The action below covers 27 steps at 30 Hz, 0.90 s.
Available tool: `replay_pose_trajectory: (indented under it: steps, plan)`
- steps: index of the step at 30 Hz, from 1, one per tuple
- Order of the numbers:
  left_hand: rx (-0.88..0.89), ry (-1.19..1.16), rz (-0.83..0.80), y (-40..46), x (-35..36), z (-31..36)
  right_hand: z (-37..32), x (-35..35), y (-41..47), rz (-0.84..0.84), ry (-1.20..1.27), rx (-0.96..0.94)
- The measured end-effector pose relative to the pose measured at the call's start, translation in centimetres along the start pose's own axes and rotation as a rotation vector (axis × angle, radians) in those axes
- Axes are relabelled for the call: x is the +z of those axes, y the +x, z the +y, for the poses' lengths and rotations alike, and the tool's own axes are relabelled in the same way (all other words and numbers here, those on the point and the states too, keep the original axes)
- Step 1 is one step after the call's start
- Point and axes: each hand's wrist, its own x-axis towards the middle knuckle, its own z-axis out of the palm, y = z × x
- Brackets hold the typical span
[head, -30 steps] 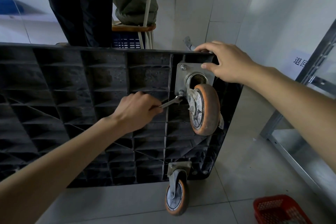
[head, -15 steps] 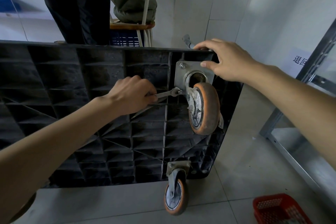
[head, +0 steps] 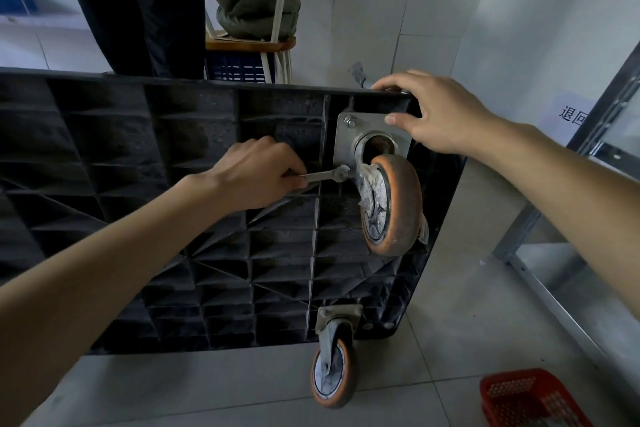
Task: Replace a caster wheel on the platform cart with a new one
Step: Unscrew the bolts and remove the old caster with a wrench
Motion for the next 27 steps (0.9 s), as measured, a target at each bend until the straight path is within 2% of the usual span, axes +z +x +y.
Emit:
replay_pose_trajectory:
  steps: [5,10,15,19,27]
  plan:
    - [-0.067,-0.038,0.055,-0.1,1.6,-0.4,0.1,0.0,0.1,0.004,0.003,-0.006]
    - [-0.231,-0.408,0.138,-1.3,8.4,1.2,0.1,0.1,0.0,0.002,0.011,-0.004]
    - [-0.300,-0.708,0.047,-1.3,13.7,4.1,0.2,0.1,0.1,-0.001,0.000,-0.003]
    - [-0.255,-0.681,0.103,-2.1,14.1,4.3,0.2,0.1,0.1,-0.003,0.000,-0.004]
    - [-0.214,-0.580,0.098,-3.5,11.8,2.8,-0.2,-0.3,-0.1,-0.006,-0.017,-0.003]
